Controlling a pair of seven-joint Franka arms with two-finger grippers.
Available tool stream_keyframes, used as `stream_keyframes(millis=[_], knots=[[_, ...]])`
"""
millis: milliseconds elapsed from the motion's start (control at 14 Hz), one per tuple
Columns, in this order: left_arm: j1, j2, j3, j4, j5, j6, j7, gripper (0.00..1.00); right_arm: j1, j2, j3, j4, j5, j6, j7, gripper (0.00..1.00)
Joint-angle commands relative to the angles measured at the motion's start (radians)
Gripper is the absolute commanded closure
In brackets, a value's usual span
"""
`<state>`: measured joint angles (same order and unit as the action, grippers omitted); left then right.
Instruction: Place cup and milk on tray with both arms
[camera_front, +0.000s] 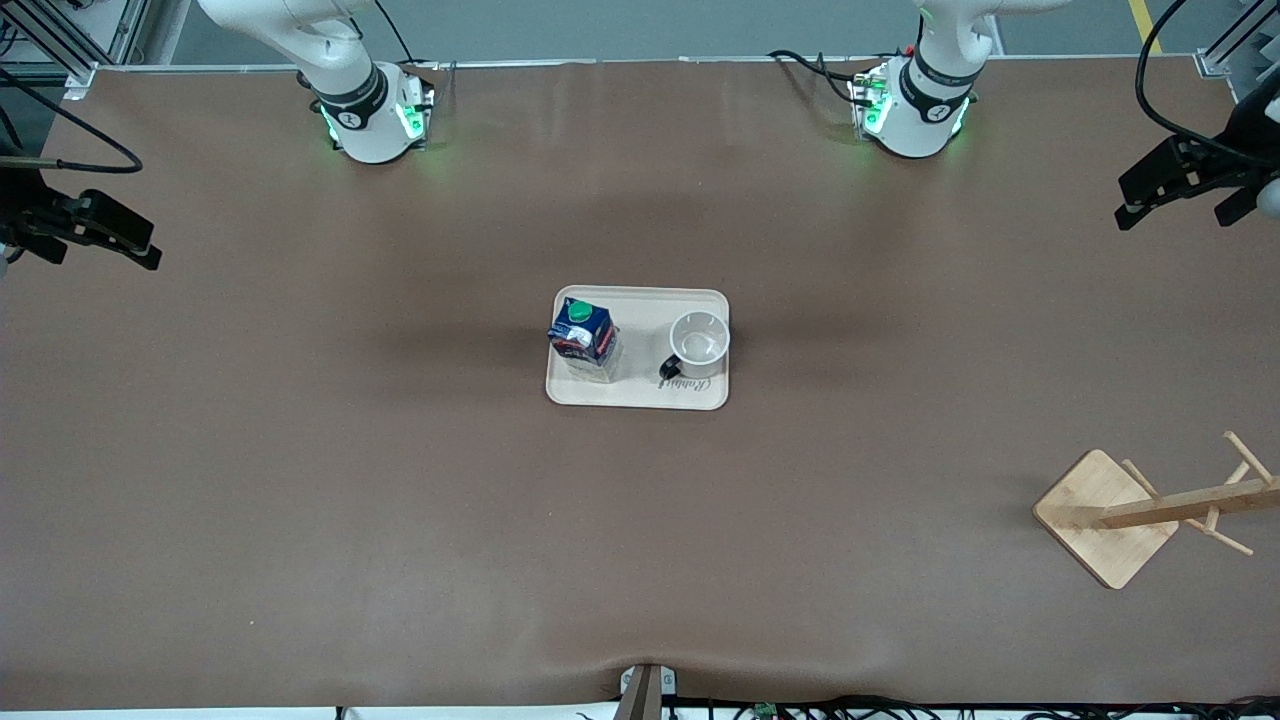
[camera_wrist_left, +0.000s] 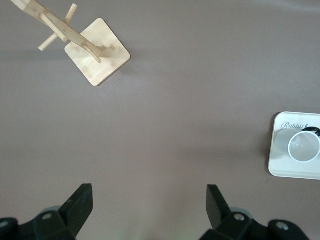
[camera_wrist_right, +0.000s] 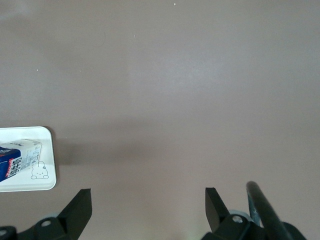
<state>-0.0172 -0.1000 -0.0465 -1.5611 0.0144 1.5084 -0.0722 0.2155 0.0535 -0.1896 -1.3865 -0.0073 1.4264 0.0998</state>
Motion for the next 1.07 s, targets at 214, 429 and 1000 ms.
stream_keyframes(millis=[214,429,1000], knots=[[-0.04,-0.032,-0.007,-0.063,-0.013,0.012,-0.009,0.0,-0.013,-0.004,0.006,0.009,0.003,-0.011,0.015,0.0],[-0.05,-0.03,-0.035,-0.066,-0.013,0.01,-0.058,0.0,-0.021,-0.003,0.006,0.009,0.003,-0.011,0.015,0.0],[-0.056,-0.017,-0.021,-0.043,-0.008,0.013,-0.044,0.0,-0.018,-0.004,0.006,0.011,-0.003,-0.007,0.015,0.0]])
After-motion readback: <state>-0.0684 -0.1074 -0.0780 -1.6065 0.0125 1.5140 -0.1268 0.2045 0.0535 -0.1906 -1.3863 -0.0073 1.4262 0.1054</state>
